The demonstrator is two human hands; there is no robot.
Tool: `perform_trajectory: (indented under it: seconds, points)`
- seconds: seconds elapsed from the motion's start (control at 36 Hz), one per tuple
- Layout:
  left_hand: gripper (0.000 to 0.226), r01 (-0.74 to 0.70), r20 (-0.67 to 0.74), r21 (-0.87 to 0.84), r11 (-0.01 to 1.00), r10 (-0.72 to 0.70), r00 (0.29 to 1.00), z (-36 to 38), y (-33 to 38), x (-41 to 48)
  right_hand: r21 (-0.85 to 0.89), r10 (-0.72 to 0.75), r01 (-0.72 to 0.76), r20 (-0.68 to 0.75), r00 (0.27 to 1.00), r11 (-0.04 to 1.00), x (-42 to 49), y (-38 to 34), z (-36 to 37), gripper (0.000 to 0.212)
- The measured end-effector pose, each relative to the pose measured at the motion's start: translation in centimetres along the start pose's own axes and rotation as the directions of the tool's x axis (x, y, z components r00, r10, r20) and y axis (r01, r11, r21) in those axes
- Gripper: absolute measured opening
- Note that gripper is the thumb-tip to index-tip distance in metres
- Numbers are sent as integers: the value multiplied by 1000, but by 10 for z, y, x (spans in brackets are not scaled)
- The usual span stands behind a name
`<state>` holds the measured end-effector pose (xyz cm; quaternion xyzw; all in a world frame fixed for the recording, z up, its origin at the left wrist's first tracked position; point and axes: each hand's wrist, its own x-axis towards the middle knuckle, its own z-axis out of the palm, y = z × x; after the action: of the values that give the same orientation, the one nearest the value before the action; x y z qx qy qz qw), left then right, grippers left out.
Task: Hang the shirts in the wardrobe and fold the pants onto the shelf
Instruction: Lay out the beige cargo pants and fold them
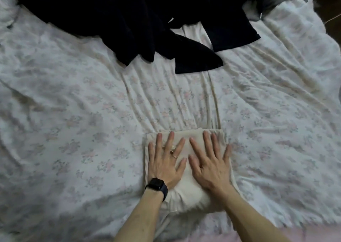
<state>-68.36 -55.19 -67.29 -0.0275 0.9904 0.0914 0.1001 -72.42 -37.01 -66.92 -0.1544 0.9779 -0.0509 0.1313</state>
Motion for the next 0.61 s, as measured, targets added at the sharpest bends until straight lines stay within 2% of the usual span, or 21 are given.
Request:
perform_trajectory:
  seconds: [0.14,0.22,0.33,0.39,0.44,0.53,0.58,0.61]
  points:
    - [71,-19,-41,15,1000,20,999,32,-9,8,36,-19,21,-55,998,999,11,4,32,64]
    - [70,-9,-9,14,1000,10,1000,32,-5,14,38,-30,31,-22,999,999,15,7,36,64]
    - [66,36,135,51,998,-43,990,7,-1,23,56,42,-50,129,991,997,17,-6,16,61]
    - [62,63,231,100,993,-85,969,-16,0,39,117,98,-120,182,978,986,10,-19,-3,60]
    - [52,67,310,80,995,-88,947,-38,4,58,177,145,-186,219,965,967,-4,-30,-27,64]
    - [41,76,455,-26,997,-55,889,-72,11,86,386,341,-369,143,929,845,-42,-36,-62,54]
    - [53,87,539,-90,992,-25,842,-87,10,99,564,502,-475,121,857,675,-72,-43,-71,40]
    - [63,114,574,-117,987,-27,818,-91,8,105,618,565,-540,182,805,572,-83,-46,-73,34]
